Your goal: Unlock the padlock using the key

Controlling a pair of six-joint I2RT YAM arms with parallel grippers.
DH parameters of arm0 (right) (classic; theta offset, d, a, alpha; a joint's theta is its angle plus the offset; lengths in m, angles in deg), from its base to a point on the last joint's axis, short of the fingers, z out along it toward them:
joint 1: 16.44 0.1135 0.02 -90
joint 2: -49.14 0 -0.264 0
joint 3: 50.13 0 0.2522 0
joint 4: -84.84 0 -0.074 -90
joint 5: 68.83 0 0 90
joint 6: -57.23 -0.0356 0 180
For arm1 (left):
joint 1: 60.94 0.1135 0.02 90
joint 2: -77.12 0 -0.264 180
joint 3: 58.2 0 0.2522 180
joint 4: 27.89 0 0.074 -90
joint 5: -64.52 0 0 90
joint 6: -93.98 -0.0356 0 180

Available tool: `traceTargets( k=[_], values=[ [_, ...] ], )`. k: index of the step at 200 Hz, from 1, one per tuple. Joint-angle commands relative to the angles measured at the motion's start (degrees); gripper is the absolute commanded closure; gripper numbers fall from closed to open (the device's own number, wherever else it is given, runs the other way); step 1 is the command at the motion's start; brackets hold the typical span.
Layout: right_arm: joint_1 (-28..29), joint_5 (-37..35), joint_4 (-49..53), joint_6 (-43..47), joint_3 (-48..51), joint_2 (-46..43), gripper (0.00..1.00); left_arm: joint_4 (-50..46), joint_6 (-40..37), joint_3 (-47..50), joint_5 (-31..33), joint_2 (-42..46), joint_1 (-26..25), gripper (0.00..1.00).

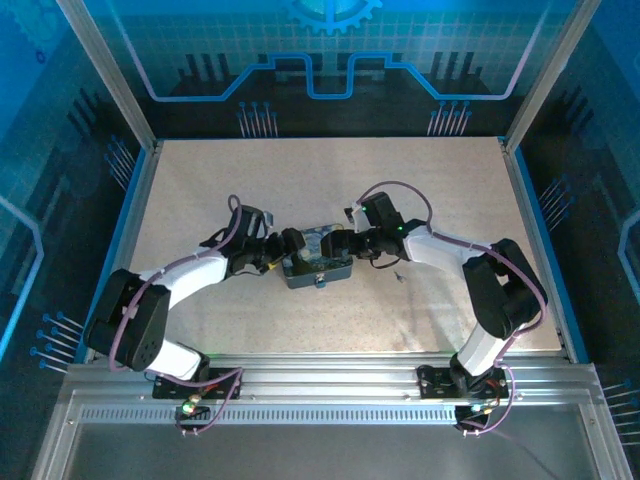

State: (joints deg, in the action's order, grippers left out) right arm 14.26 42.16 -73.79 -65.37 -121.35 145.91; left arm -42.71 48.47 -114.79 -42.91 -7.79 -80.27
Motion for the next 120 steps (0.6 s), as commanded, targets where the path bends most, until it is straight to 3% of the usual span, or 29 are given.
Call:
traceTargets(
  k=[1,60,120],
  values=[
    [1.2,3.9,-2.7,-0.2,-1.4,-0.1,0.03,2.3,-2.4,-3.5,-4.4,-2.3,0.6,0.12],
    [0.1,-3.8,5.0,1.8,-1.8,-2.8,0.0,-1.1,-5.4,-6.9,-3.6,-3.0,2.0,0.1],
    [-3.1,-11.3,13.5,5.6,3.0,-12.7,0.0,-6.7,-8.6,-5.4,-1.2,6.5,4.5,0.08]
  ],
)
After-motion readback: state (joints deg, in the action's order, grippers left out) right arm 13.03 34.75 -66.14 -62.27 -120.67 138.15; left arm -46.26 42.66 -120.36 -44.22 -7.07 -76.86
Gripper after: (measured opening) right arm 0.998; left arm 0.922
